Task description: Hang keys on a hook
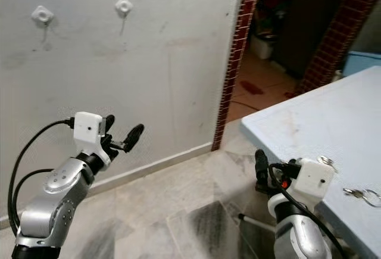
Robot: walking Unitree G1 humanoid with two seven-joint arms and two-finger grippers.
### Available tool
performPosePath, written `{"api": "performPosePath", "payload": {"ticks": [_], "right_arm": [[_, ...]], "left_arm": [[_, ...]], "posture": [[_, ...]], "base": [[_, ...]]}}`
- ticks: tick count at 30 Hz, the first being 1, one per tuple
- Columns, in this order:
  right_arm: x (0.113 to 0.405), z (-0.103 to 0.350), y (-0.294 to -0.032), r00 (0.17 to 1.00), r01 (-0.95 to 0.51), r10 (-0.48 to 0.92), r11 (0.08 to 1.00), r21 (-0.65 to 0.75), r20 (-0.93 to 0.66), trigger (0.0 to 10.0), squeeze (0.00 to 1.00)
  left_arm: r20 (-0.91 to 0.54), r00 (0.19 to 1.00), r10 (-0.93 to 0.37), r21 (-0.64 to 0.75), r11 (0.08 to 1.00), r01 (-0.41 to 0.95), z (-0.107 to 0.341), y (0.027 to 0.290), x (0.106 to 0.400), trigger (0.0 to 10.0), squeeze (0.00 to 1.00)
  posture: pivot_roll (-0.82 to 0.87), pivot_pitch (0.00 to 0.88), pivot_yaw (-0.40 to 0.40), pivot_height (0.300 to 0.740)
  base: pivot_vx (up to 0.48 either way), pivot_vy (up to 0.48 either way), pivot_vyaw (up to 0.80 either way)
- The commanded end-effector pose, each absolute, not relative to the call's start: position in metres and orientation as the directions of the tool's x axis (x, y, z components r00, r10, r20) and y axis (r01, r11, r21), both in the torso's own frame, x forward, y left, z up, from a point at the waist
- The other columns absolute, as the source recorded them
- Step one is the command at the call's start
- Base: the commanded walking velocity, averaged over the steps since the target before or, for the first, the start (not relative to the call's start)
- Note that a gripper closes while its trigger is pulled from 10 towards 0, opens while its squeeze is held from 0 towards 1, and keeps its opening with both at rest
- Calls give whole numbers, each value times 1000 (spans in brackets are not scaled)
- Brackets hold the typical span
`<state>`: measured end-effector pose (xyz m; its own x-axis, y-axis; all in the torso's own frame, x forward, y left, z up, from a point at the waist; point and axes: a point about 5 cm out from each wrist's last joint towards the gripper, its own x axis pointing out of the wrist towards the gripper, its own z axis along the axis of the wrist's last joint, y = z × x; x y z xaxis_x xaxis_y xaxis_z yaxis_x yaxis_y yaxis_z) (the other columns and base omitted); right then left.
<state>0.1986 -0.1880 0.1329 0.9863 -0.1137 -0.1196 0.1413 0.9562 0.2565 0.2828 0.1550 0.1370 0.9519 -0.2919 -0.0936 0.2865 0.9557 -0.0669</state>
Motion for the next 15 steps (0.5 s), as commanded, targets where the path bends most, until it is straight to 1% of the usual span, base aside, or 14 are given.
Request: {"api": "performPosePath", "payload": {"ticks": [1,6,15], "right_arm": [[199,139,-189,987,148,-126,958,245,-102,10000,0],[203,144,-188,989,140,-122,960,244,-88,10000,0],[204,147,-188,989,140,-124,959,246,-79,10000,0]], "left_arm": [[-84,953,-292,-76,955,286,142,153,284,10000,0],[-103,949,-297,-129,950,283,140,151,284,10000,0],[-110,950,-292,-133,952,277,141,153,284,10000,0]], "posture": [[8,0,-3,740],[7,0,-1,740],[7,0,-1,740]], "base": [[0,0,-769],[0,0,-769],[0,0,-769]]}}
